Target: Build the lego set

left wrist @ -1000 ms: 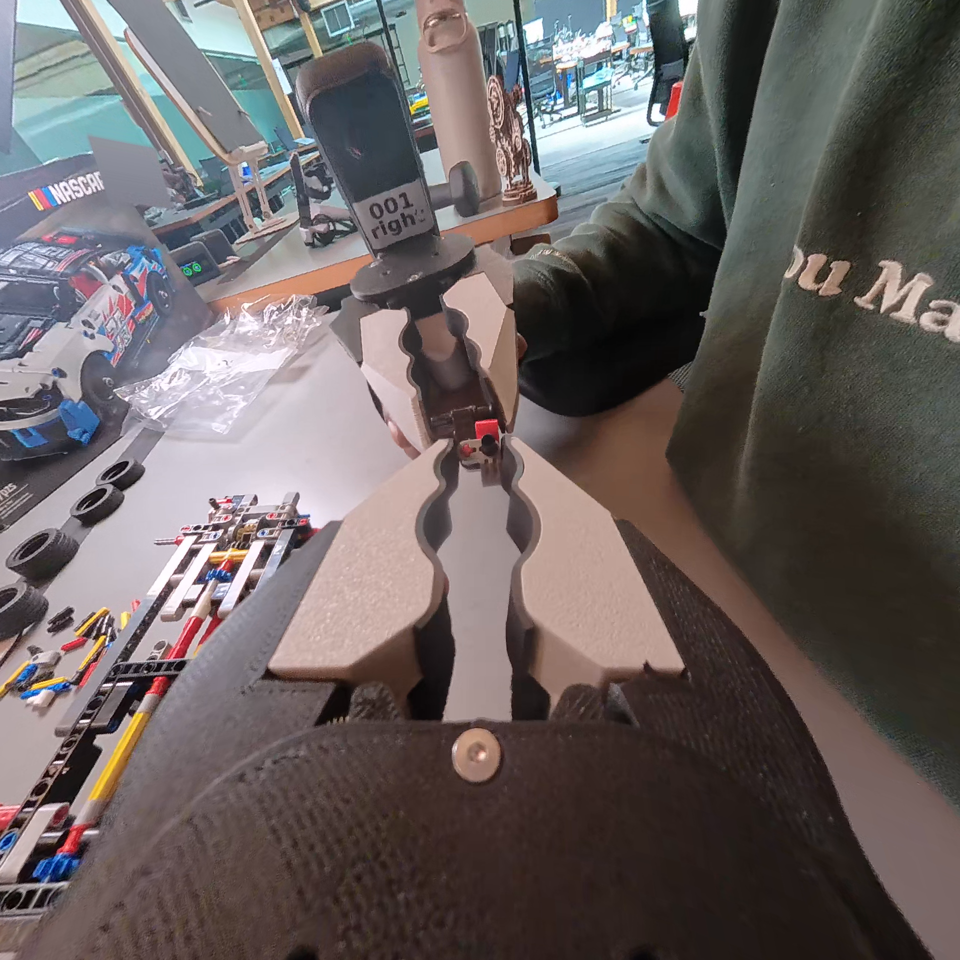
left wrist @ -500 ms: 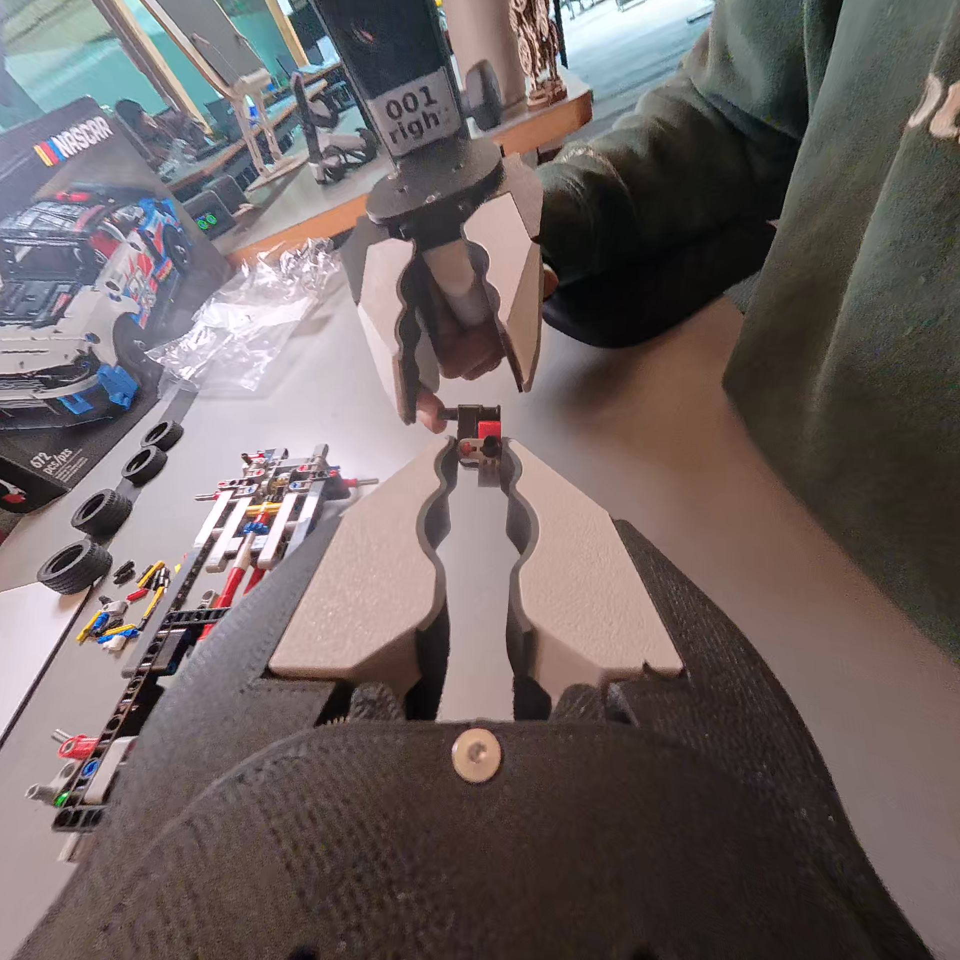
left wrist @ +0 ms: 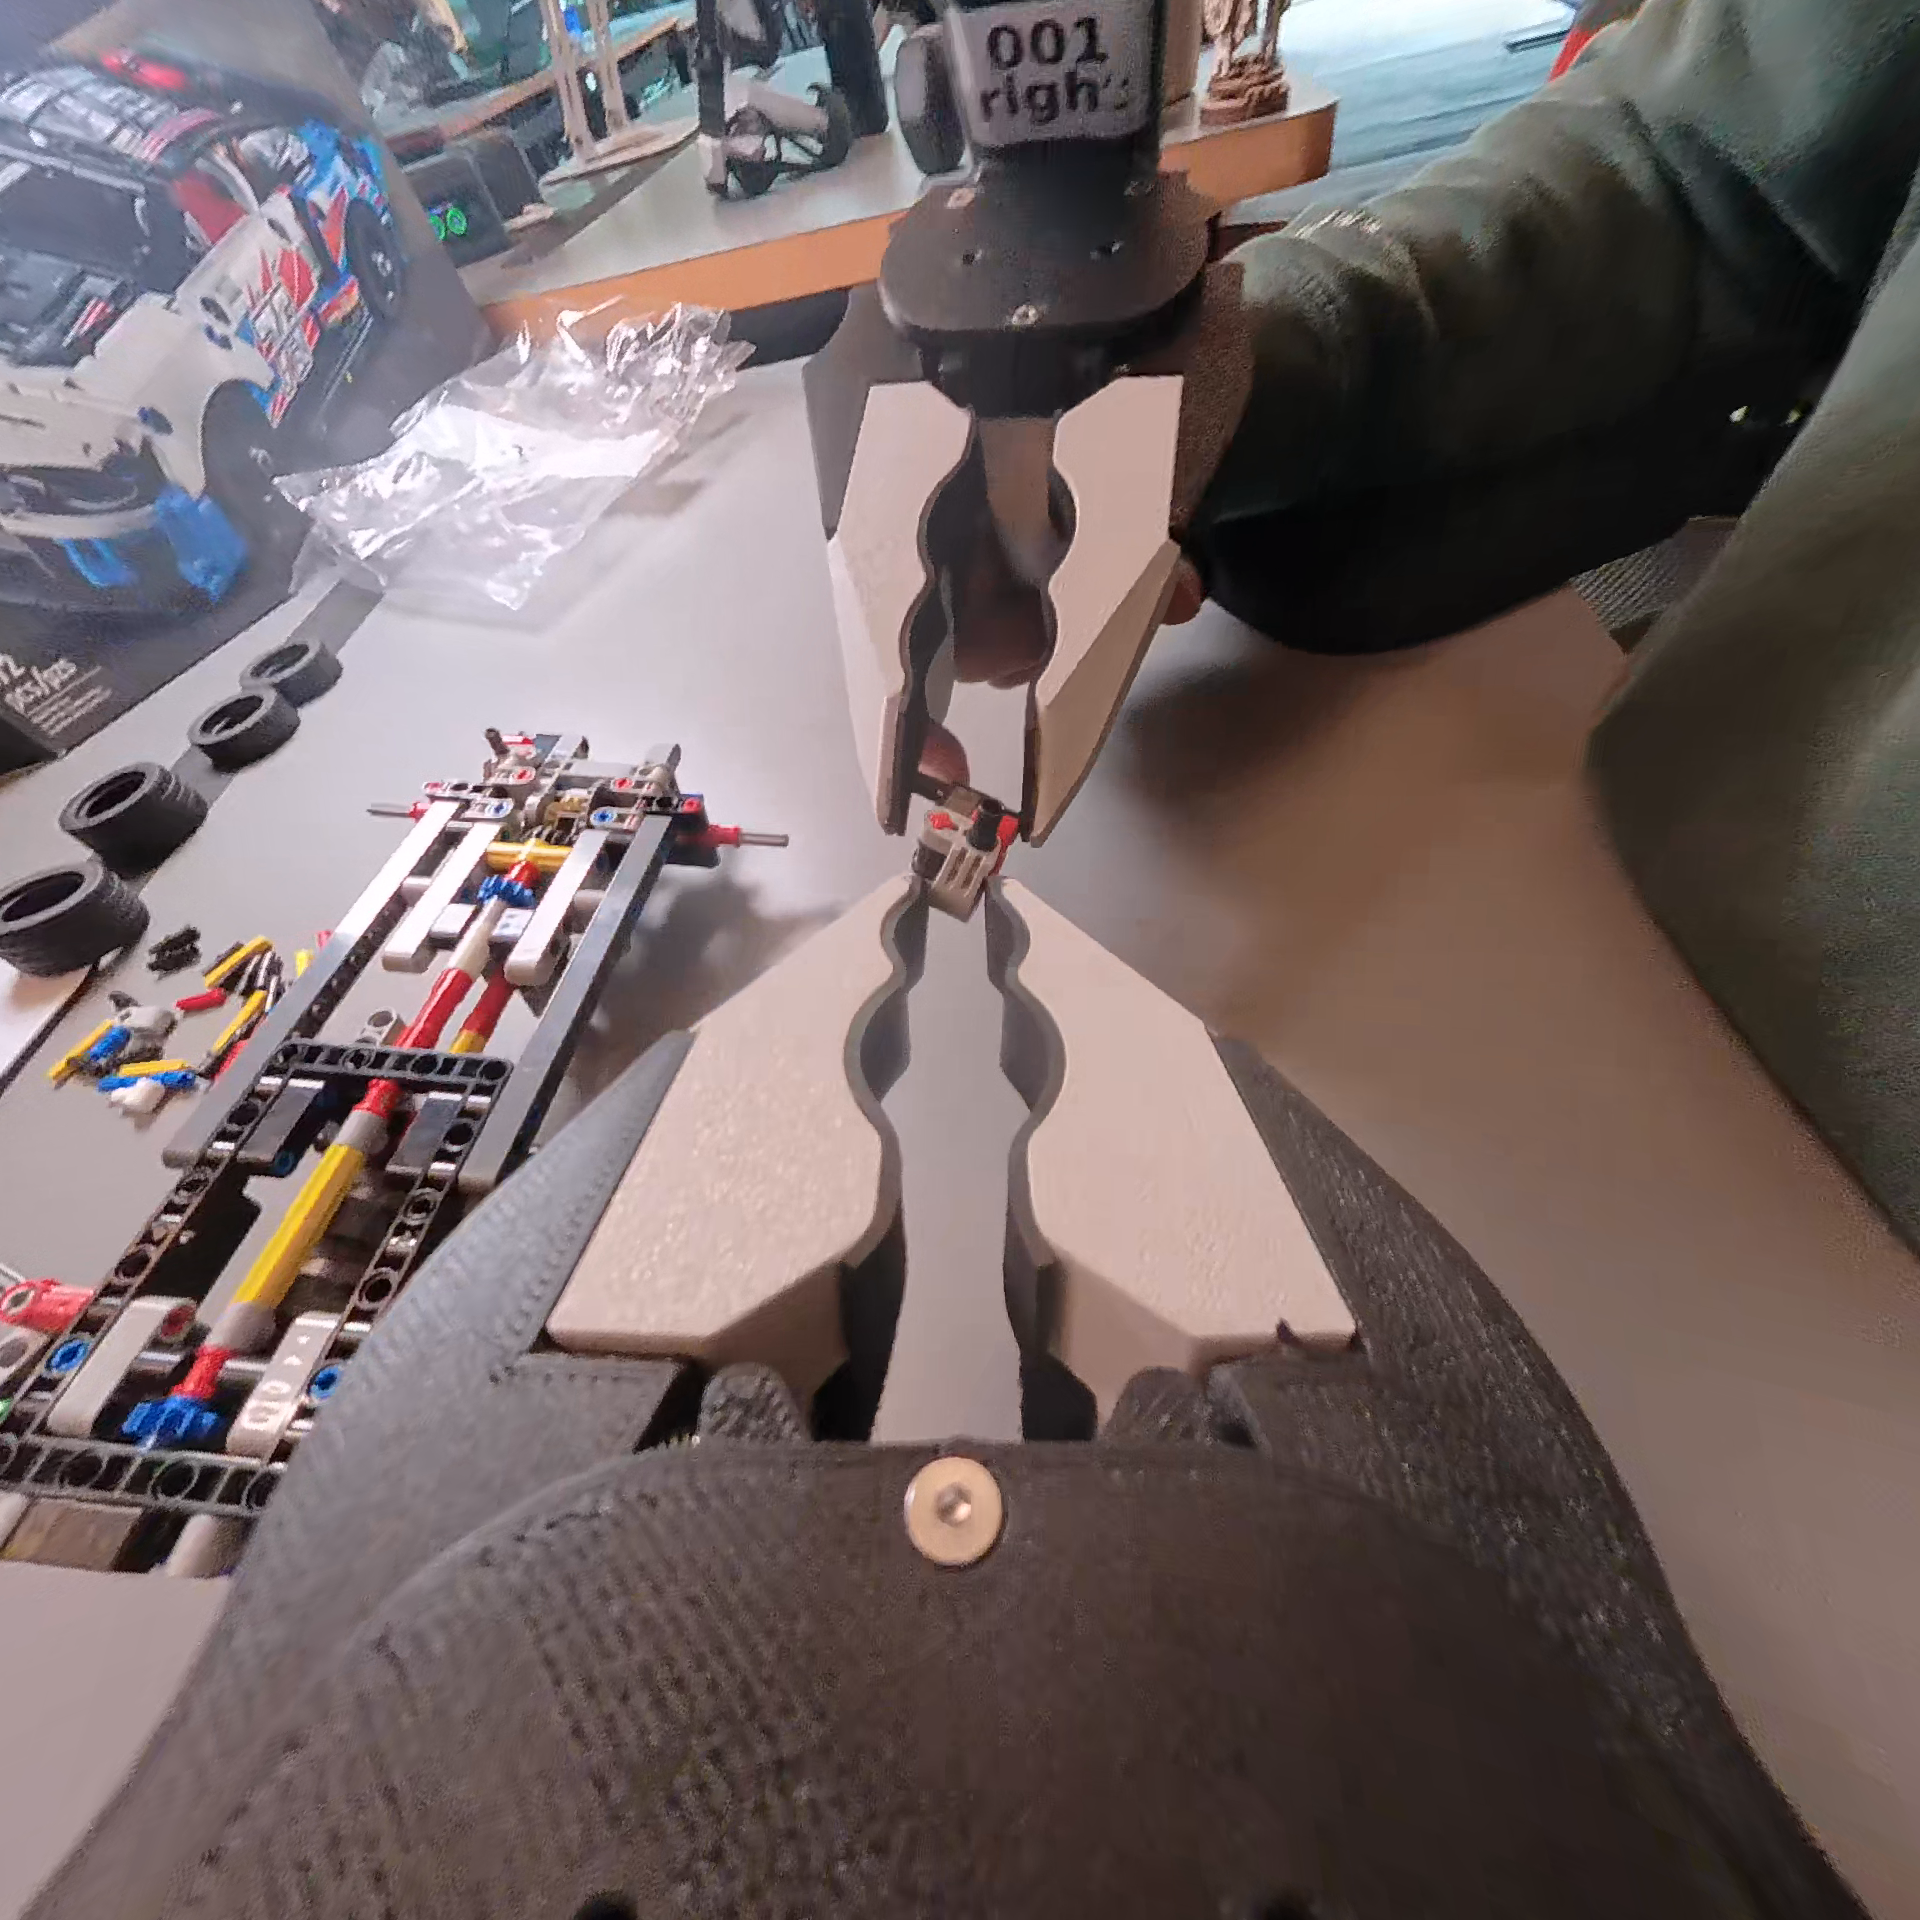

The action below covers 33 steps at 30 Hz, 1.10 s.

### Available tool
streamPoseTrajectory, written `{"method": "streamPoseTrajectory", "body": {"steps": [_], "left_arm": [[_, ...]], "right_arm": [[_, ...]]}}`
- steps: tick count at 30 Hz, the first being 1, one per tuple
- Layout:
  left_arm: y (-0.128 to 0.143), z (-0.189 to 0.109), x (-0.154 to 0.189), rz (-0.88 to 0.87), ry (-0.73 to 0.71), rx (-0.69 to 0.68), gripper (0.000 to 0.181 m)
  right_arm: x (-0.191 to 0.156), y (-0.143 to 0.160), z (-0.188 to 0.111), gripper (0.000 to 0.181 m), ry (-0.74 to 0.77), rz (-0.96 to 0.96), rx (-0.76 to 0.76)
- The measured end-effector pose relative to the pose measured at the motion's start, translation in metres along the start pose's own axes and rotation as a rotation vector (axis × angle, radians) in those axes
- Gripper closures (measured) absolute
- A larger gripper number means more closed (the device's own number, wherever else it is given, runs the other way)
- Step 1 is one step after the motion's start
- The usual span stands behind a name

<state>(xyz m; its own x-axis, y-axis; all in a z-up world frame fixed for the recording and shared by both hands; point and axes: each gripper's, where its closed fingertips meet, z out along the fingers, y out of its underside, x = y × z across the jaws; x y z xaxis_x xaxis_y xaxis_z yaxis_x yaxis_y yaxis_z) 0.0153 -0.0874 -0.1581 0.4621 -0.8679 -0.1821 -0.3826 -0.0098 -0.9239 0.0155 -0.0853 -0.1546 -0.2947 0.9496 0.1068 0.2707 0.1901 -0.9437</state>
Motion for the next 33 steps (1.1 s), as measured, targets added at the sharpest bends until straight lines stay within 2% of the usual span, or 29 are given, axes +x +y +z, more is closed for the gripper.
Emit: {"method": "streamPoseTrajectory", "body": {"steps": [4,10,17,23,33], "left_arm": [[0.009,0.002,-0.009,-0.026,-0.038,-0.023,0.169],[0.026,0.007,-0.010,-0.061,-0.034,-0.100,0.163],[0.047,0.018,-0.002,-0.033,-0.025,-0.220,0.162],[0.060,0.025,0.006,0.033,-0.009,-0.299,0.165],[0.061,0.026,0.004,0.054,-0.018,-0.304,0.166]], "right_arm": [[0.010,0.008,0.003,0.160,0.052,0.028,-0.030],[0.010,0.038,0.012,0.160,0.059,0.098,-0.201],[0.008,0.056,0.017,0.159,0.116,0.018,-0.348],[0.000,0.062,0.022,0.160,0.087,-0.034,-0.392],[0.003,0.062,0.019,0.157,0.059,-0.007,-0.359]]}}
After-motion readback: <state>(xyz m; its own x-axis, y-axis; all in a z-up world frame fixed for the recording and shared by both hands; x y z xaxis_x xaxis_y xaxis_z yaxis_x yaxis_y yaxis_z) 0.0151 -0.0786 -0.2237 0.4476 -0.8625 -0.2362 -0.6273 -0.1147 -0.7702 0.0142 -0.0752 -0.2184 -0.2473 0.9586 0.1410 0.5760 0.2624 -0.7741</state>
